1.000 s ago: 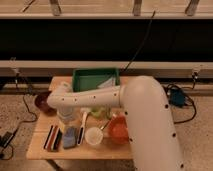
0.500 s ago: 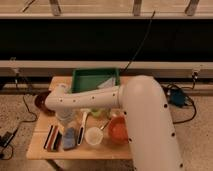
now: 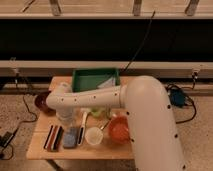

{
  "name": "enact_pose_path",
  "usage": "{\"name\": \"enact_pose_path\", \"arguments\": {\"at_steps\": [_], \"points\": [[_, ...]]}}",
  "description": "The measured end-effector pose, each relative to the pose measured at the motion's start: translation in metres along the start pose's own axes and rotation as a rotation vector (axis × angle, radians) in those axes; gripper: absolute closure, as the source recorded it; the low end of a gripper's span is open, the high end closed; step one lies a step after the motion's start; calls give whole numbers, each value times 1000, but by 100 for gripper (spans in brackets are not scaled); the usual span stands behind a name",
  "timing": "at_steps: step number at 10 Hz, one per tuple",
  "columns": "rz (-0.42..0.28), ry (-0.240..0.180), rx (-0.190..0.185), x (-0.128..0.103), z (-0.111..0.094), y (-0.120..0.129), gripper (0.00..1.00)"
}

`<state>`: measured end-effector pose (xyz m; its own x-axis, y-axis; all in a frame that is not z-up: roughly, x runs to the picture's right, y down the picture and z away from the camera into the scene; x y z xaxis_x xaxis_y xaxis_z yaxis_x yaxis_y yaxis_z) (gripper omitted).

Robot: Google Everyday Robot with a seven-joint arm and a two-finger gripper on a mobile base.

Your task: Place sponge in red bowl

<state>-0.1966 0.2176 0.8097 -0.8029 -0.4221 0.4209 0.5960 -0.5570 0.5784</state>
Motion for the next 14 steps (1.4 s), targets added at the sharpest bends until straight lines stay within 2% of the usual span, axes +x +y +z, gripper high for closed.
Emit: {"name": "enact_pose_path", "arguments": {"at_steps": [2, 7, 8, 12, 14], "points": [[-1, 16, 6, -2, -3, 2, 100], [9, 102, 8, -14, -42, 17, 100], [9, 126, 8, -17, -53, 21, 100], [17, 258, -3, -40, -124, 39, 100], [26, 316, -11, -53, -153, 49, 100]]}}
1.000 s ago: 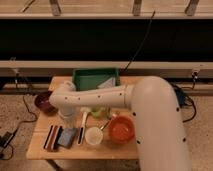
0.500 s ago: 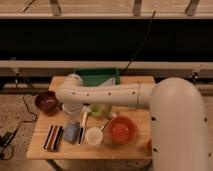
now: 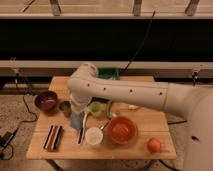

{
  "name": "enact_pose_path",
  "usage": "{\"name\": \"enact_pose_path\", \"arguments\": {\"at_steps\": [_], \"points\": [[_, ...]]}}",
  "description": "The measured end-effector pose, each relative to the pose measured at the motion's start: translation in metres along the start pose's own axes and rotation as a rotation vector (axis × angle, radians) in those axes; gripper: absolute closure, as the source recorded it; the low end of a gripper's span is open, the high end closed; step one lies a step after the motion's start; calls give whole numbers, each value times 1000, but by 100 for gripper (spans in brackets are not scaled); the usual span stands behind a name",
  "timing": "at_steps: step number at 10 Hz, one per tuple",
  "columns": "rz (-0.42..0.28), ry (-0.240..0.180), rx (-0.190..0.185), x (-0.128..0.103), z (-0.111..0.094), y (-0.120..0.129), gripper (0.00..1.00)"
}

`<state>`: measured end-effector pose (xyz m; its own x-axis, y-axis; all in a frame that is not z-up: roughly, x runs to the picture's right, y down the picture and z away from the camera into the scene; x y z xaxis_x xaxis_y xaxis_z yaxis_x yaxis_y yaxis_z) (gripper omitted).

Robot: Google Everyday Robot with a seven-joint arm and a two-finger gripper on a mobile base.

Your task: Place sponge in red bowl

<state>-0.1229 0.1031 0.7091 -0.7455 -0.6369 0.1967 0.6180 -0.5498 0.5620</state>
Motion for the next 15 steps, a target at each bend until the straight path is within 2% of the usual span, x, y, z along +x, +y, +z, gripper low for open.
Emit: {"name": "enact_pose_path", "arguments": {"at_steps": [1, 5, 7, 9, 10, 11, 12, 14, 15], "points": [[15, 39, -13, -7, -21, 15, 100], [75, 82, -42, -36, -45, 63, 100], [123, 81, -53, -60, -46, 93, 100], [166, 67, -53, -87, -34, 118, 99], [176, 63, -46, -94, -26, 122, 95], [185, 56, -30, -100, -15, 123, 82], [184, 54, -29, -100, -14, 123, 79], [174, 43, -16, -93, -9, 116, 53], [170, 39, -14, -91, -9, 114, 43]]}}
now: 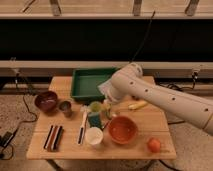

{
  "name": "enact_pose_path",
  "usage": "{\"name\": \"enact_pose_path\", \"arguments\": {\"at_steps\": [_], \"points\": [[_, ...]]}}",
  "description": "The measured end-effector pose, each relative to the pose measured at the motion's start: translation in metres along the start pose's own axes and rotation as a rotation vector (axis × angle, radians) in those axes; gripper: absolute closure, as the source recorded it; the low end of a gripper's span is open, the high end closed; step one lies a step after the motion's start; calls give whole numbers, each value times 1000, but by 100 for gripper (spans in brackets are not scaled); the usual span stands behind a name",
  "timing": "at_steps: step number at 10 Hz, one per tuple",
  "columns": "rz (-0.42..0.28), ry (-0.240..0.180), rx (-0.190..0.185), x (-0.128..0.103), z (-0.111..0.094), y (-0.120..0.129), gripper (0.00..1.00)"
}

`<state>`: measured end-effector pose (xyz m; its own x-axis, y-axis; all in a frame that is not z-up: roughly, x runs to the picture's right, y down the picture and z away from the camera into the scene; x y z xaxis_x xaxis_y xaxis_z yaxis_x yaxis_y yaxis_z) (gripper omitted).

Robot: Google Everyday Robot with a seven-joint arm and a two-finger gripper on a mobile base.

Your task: Place sponge in red bowl

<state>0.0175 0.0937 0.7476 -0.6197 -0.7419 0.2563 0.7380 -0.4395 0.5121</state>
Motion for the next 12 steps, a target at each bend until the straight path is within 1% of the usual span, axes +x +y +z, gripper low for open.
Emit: {"name": "enact_pose_path", "arguments": {"at_steps": [1, 2, 3, 5, 8, 12], "points": [[-6, -2, -1, 3, -2, -3, 32], [-16, -7, -1, 5, -2, -8, 25], [-32, -16, 1, 10, 0, -16, 20], [-61, -36, 7, 21, 8, -33, 20], [-75, -75, 3, 36, 31, -52, 20], [-52, -131, -16, 40, 57, -50, 20]]}}
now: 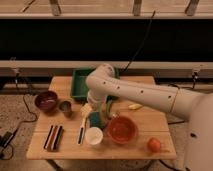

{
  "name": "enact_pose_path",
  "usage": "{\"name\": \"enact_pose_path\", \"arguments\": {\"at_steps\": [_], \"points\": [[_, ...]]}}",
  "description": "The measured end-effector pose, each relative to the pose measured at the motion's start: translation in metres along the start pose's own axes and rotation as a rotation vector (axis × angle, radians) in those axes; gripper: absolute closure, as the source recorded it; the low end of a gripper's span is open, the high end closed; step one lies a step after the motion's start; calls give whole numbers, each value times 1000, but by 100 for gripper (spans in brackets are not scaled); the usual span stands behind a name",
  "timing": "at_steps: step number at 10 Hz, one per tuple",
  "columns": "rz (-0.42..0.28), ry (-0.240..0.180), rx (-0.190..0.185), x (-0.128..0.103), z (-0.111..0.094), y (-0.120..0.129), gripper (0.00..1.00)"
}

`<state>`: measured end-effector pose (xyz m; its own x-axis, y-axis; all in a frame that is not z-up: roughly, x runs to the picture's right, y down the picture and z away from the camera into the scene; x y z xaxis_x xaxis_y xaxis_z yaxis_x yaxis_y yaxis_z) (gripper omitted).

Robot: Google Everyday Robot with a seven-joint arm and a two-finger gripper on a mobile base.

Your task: Place sponge in red bowl

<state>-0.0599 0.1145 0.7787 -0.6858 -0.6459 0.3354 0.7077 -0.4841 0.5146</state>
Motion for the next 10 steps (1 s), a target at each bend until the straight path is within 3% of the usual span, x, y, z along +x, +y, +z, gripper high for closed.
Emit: {"name": "enact_pose_path", "arguments": {"at_steps": [6, 10], "points": [[61, -84, 0, 1, 41, 11, 20], [72, -128, 2, 1, 50, 7, 20]]}}
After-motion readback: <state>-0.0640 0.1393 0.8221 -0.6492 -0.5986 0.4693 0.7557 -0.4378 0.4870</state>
